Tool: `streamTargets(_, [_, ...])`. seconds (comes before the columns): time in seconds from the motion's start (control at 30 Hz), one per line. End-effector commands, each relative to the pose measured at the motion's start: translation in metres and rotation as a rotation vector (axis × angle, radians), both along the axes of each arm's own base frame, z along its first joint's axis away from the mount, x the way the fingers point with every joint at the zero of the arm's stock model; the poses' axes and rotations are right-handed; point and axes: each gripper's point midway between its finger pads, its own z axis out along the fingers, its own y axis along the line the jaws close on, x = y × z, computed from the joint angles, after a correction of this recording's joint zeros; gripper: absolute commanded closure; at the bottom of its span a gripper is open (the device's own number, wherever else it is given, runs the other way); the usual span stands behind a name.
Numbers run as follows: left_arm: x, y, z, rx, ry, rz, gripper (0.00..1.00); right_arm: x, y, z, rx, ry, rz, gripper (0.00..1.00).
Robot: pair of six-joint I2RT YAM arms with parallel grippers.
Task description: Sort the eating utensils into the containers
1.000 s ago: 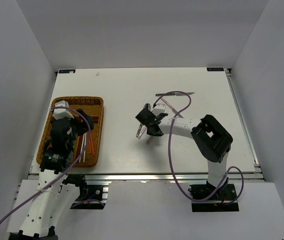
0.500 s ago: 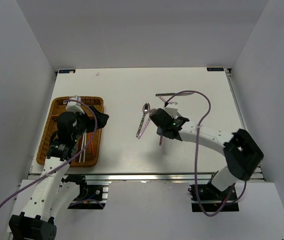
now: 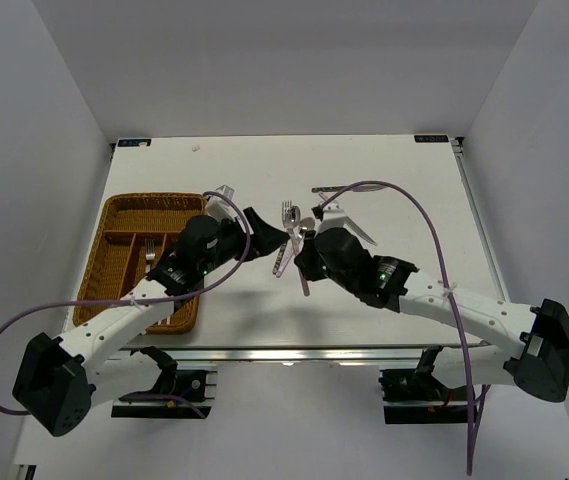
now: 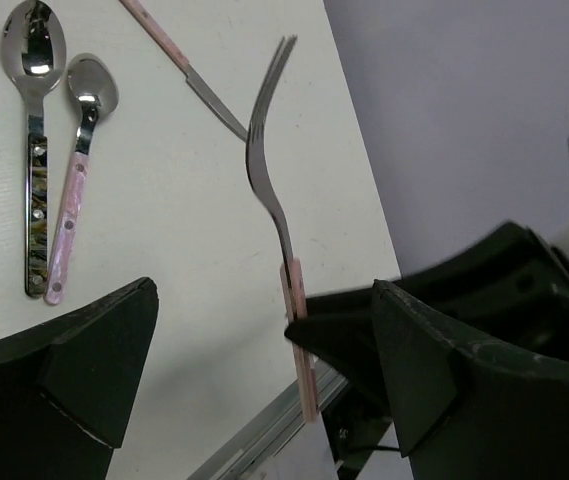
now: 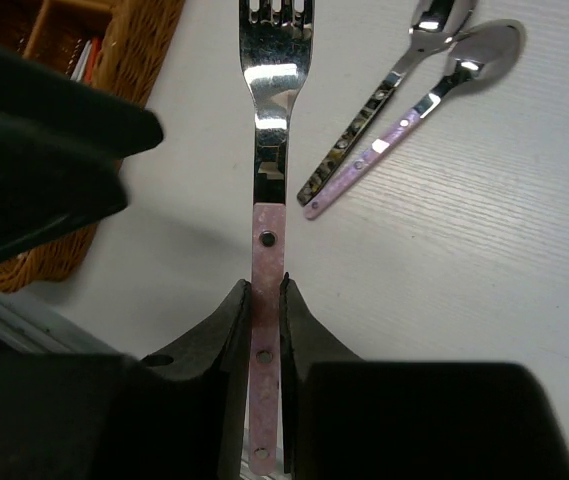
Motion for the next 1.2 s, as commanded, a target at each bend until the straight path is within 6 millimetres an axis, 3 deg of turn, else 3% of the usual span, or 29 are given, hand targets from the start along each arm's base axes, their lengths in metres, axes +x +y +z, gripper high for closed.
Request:
streamTargets(0.0, [0.019,-0.003,0.027,-0.051,-0.04,0.081,0.05,-0.004,0.021,0.04,0.065,-0.106,0.06,1.0])
streamTargets(0.1, [0.021,-0.009,0.025,-0.062,-0.028,0.071,0.09,-0.006,0.027,0.047,0.068,-0.125,0.07,1.0])
streamTargets(0.23, [0.021,-0.018,0.01,-0.06,0.017,0.048,0.31,-0.01,0.039,0.051,0.059,-0.136,0.092,1.0])
streamTargets(0.33, [0.019,-0.023,-0.001,-0.056,0.047,0.031,0.41,-0.013,0.048,0.057,0.069,-0.146,0.107,1.0])
streamTargets(0.43, [0.019,-0.024,-0.001,-0.062,0.041,0.023,0.71,-0.012,0.051,0.058,0.078,-0.147,0.102,1.0])
streamTargets(0.47, [0.019,-0.024,0.004,-0.06,0.028,0.02,0.89,-0.011,0.052,0.06,0.088,-0.152,0.096,1.0])
streamTargets(0.5, [0.02,-0.024,0.006,-0.049,0.02,0.018,0.97,-0.012,0.049,0.058,0.093,-0.153,0.091,1.0])
streamTargets(0.6, [0.028,-0.01,0.014,0.091,-0.043,0.05,1.0,-0.013,0.038,0.062,0.153,-0.172,0.055,0.56])
streamTargets(0.63, [0.031,-0.002,0.013,0.15,-0.044,0.073,1.0,-0.012,0.031,0.064,0.163,-0.184,0.03,0.23])
streamTargets(0.67, [0.036,0.024,-0.004,0.284,0.004,0.164,1.0,-0.011,0.025,0.066,0.172,-0.193,0.012,0.11])
streamTargets(0.7, [0.046,0.037,0.012,0.347,-0.024,0.214,1.0,-0.011,0.011,0.067,0.174,-0.201,-0.013,0.11])
streamTargets(0.73, [0.052,0.059,0.009,0.477,-0.037,0.26,1.0,-0.006,0.0,0.068,0.163,-0.213,-0.053,0.11])
streamTargets(0.77, [0.054,0.11,-0.008,0.677,0.032,0.4,1.0,-0.005,-0.009,0.068,0.148,-0.216,-0.075,0.11])
streamTargets(0.83, [0.06,0.154,-0.006,0.898,0.043,0.472,1.0,-0.001,-0.038,0.068,0.11,-0.232,-0.137,0.11])
streamTargets(0.87, [0.058,0.194,-0.01,1.024,0.092,0.559,1.0,0.0,-0.047,0.068,0.101,-0.239,-0.153,0.11])
streamTargets(0.97, [0.051,0.254,-0.014,1.227,0.158,0.641,1.0,0.0,-0.073,0.069,0.102,-0.267,-0.196,0.11])
streamTargets(1.0, [0.046,0.273,-0.017,1.335,0.173,0.659,1.0,0.0,-0.081,0.075,0.123,-0.284,-0.212,0.11])
streamTargets(1.1, [0.045,0.304,-0.022,1.467,0.166,0.755,1.0,0.001,-0.093,0.07,0.114,-0.301,-0.221,0.11])
streamTargets(1.17, [0.043,0.314,-0.043,1.489,0.165,0.749,1.0,0.001,-0.096,0.063,0.083,-0.306,-0.209,0.1])
